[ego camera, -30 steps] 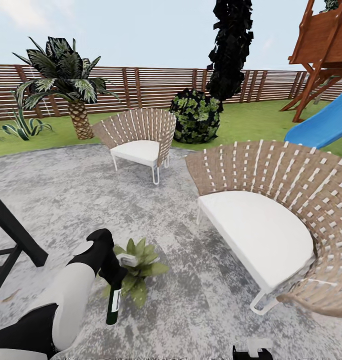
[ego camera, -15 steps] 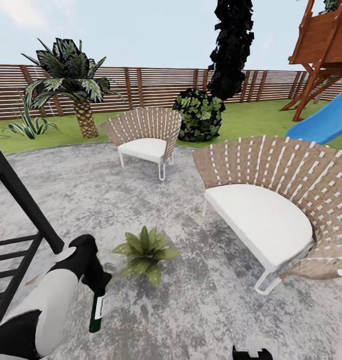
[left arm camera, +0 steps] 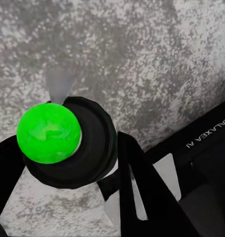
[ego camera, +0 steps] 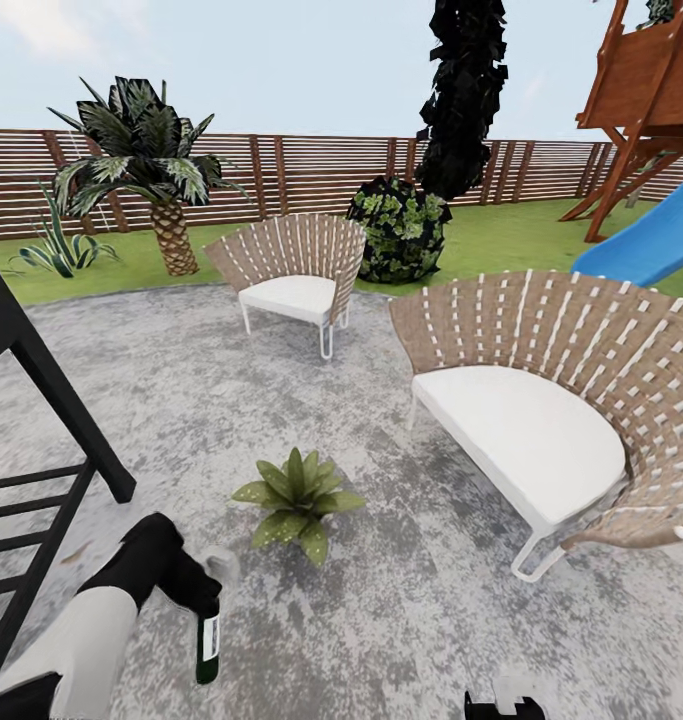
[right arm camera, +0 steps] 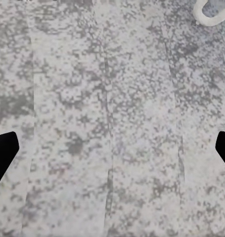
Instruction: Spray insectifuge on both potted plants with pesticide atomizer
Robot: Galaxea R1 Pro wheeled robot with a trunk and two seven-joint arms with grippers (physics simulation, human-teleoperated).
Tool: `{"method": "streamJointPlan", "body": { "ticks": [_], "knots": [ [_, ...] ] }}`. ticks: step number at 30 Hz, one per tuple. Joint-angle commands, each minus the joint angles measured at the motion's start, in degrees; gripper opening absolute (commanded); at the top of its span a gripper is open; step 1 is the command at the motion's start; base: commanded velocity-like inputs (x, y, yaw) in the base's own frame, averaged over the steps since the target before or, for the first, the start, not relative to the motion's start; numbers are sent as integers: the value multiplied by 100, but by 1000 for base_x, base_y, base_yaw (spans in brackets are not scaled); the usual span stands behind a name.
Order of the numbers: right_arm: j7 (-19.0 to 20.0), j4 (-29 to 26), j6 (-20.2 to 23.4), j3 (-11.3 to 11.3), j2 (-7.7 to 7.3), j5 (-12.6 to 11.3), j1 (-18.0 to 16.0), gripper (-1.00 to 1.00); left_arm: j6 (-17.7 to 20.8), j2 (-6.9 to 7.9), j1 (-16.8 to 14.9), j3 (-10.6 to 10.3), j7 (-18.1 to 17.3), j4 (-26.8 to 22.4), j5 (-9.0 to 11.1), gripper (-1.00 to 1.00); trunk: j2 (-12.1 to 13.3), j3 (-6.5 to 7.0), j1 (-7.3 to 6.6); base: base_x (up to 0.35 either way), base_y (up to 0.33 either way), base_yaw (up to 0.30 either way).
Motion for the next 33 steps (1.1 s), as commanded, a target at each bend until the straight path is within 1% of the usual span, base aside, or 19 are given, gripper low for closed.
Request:
{"method": "streamJointPlan", "body": {
  "ticks": [1, 3, 6, 8, 9, 10, 11, 12, 13, 14, 15, 16, 19, 20, 22, 23, 24, 28, 33],
  "knots": [
    [-39, 6, -7, 5, 0, 52, -4, 100, 39, -6, -14, 74, 100, -3, 43, -100, -2, -5, 0, 193, 0, 0],
    [-41, 6, -7, 4, -5, 51, -4, 100, 54, -37, -34, 90, 318, -1, 114, -100, -2, -5, 0, 273, 0, 0],
    [-41, 6, -8, 5, -6, 51, -4, 100, 174, -59, -71, 29, 374, 51, 121, -100, -2, -5, 0, 315, 0, 0],
    [-41, 6, -6, 5, -6, 50, -4, 100, 465, -50, -187, -154, 307, 42, 82, -100, -2, -5, 0, 327, 42, 0],
    [-40, 6, -6, 2, -6, 50, -4, 100, 685, -18, -446, -485, -48, 76, 17, -100, -2, -5, 0, 330, 88, 0],
    [-41, 6, -6, 2, -6, 50, -4, 100, 743, 10, -607, -746, -411, 86, -52, -100, -2, -5, 0, 331, 109, 0],
    [-40, 6, -6, 0, -6, 50, -4, 100, 772, 57, -758, -1008, -809, 89, -184, -100, -2, -5, 0, 331, 128, 0],
    [-41, 6, -6, 2, -6, 50, -4, 100, 783, 88, -859, -1165, -1082, 89, -302, -100, -2, -5, 0, 331, 136, 0],
    [-41, 6, -9, 3, -6, 50, -4, 100, 790, 114, -964, -1293, -1352, 84, -439, -100, -2, -5, 0, 331, 143, 0],
    [-41, 6, -9, 2, -7, 52, -4, 100, 796, 141, -1126, -1423, -1741, 74, -668, -100, -2, -5, 0, 331, 148, 0],
    [-40, 6, -8, 3, -7, 52, -4, 100, 797, 151, -1232, -1474, -1988, 70, -830, -100, -2, -5, 0, 331, 150, 0],
    [-40, 6, -8, 4, -7, 53, -4, 100, 786, 160, -1390, -1520, -2057, 66, -1083, -100, -2, -5, 0, 331, 152, 0],
    [-36, 6, -9, 5, -7, 52, -4, 100, 734, 152, -1781, -1565, -2057, 82, -1872, -100, -2, -5, 0, 328, 154, 0],
    [-36, 6, -9, 5, -7, 53, -4, 100, 722, 137, -1846, -1567, -2057, 91, -2002, -100, -2, -5, 0, 318, 158, 0],
    [-35, 6, -9, 5, -7, 56, -4, 100, 705, 75, -1930, -1579, -2057, 106, -2175, -100, -2, -5, 0, 312, 159, 0],
    [-34, 6, -10, 5, -7, 55, -4, 100, 702, 42, -1945, -1599, -2057, 106, -2206, -100, -2, -5, 0, 303, 160, 0],
    [-34, 6, -9, 5, -7, 55, -4, 100, 699, -67, -1966, -1726, -2057, 108, -2238, -100, -2, -5, 0, 269, 154, 0],
    [-34, 4, -13, 5, -4, 58, -4, 100, 698, -263, -2009, -2004, -2057, 153, -2248, -100, -2, -5, 0, 188, 61, 0],
    [-35, -2, -7, 13, 10, 54, -4, 100, 697, -441, -2016, -2115, -2057, 446, -2252, -100, -2, 3, 0, 44, 7, -66]
  ]
}}
